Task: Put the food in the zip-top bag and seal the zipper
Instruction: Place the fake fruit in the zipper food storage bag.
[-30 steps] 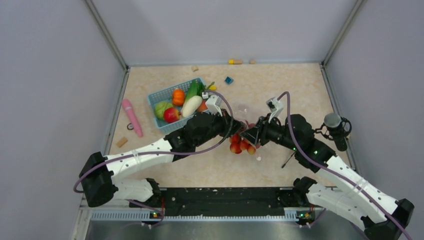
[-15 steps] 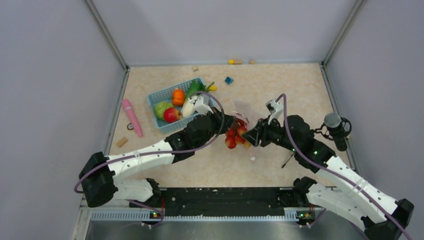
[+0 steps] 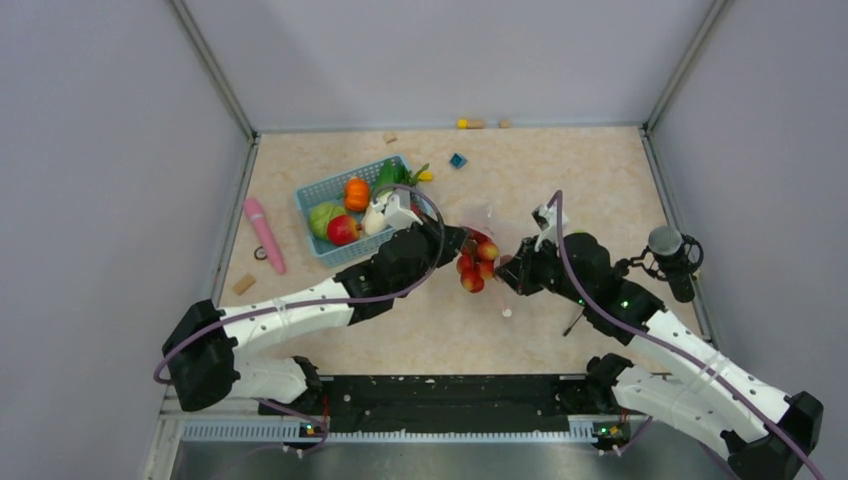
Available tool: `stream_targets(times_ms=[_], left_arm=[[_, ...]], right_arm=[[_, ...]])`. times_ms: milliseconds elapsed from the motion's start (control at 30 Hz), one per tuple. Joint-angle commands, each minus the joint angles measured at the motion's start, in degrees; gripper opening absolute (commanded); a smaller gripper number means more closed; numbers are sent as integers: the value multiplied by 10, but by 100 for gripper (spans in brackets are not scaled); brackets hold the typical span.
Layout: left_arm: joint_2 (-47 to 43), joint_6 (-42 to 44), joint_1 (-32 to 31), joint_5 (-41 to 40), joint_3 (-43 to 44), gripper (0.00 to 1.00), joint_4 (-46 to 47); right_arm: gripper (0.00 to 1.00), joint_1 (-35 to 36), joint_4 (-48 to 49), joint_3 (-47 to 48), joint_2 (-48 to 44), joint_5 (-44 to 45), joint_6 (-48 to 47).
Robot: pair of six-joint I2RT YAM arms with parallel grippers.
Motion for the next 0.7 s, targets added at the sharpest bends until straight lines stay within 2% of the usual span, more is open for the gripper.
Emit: stream_targets(times_ms=[0,133,200,333,467,567,667], left_arm=[[4,-50,1,-26,24,0,37],[6,-74,1,-42,24,0,35],[6,-82,1,-44,24,0,30],[15,-73,-5,-58,34,0,19],[32,-19,-6,-34,57,0,9],[36,27,-6,-12,63,0,0],[27,63,-6,-3,44,0,33]], right_arm=[[0,4,35,2,2,23,13],[0,4,35,8,14,39,34],[0,4,41,13,18,38,77],[0,4,104,9,11,17,146],[0,3,149,13,5,-7,189],[0,3,158,12,-9,13,210],[0,3,152,10,-28,41,221]])
